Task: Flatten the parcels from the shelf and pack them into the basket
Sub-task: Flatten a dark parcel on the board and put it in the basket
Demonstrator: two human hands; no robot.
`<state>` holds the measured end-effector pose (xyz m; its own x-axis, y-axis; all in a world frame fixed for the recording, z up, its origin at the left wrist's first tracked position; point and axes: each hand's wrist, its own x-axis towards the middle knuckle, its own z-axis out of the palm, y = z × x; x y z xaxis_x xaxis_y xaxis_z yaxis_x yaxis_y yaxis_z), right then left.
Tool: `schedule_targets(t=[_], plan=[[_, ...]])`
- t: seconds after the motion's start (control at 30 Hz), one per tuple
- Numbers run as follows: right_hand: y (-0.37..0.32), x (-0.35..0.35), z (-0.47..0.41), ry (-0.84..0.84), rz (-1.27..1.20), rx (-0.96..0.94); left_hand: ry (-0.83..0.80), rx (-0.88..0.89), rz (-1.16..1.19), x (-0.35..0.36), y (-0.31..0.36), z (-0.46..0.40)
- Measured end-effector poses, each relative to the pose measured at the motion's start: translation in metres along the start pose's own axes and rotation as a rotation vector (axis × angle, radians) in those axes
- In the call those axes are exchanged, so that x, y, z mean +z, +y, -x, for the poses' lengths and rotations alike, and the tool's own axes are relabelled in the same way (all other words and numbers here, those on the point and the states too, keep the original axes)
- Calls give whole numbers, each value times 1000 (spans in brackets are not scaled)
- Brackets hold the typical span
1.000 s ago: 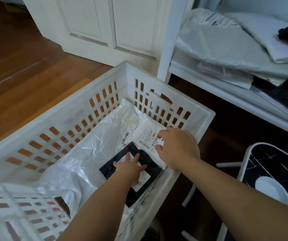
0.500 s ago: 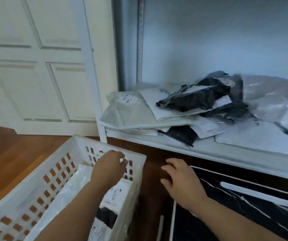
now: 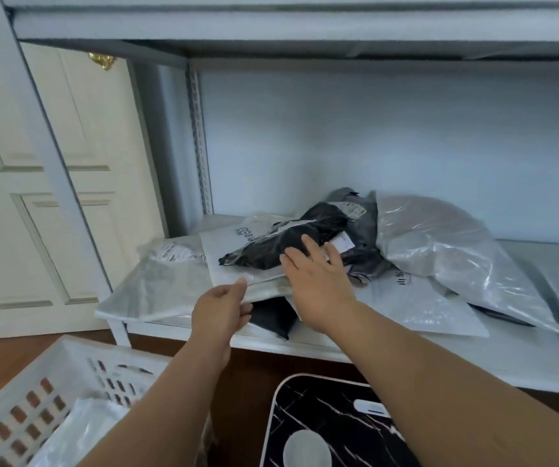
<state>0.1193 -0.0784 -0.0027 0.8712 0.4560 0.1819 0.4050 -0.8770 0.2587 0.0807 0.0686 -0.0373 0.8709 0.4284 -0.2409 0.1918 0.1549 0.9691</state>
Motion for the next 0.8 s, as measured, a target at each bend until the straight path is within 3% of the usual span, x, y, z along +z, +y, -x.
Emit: schedule_targets(t=[0.07,0.2,0.27,0.37,0.43,0.5,0.57,0.67,0.73,0.8], plan=[[-3,2,6,41,-79,0,-21,-131,153,1,-3,2],[-10,11,62,307,-159,-140,-116,-286,365,1,-4,13],[-20,26,103,321,-207,-221,-168,-320,434,1,-8,20],[-31,46,157,323,-302,-329,-148,-361,366,3,-30,34],[-29,55,177,400,-451,-284,-100,-365,246,9,-48,50],[-18,63,194,522,-661,-24,-130,-307,172,15,-67,69],[0,69,212,522,-764,418,-228,-288,124,18,-85,88],[36,86,241,113,-884,1042,-337,-346,52,22,-113,106],[52,103,262,-37,-971,1200,-379,-393,26,30,-132,116],[57,117,275,-87,-1031,1182,-404,-440,13,37,-146,123]])
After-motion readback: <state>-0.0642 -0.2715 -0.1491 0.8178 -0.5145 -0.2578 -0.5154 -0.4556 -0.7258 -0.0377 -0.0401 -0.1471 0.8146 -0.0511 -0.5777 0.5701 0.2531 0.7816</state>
